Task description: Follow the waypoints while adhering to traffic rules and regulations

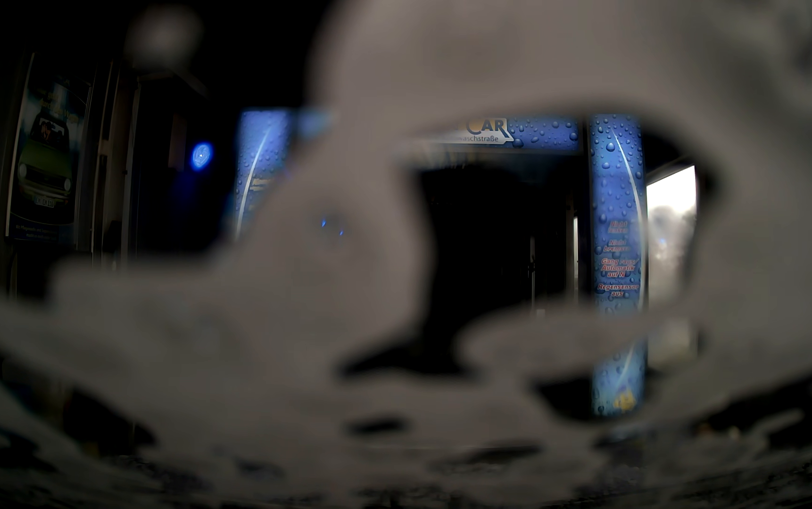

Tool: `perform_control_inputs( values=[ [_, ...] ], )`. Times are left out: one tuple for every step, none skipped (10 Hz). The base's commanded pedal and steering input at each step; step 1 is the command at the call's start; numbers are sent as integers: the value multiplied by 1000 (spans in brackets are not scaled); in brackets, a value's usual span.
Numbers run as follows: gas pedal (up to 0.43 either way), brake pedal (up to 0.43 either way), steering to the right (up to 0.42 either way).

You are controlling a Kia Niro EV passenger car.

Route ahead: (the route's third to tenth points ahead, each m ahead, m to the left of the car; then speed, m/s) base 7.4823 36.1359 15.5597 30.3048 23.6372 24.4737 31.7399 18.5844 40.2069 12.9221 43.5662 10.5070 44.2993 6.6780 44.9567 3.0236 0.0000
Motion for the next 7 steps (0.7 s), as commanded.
perform_control_inputs(
  values=[
    [0, 0, -14],
    [0, 0, -15],
    [0, 0, -14],
    [0, 0, -15],
    [0, 0, -15],
    [0, 0, -14],
    [0, 0, -15]
  ],
)
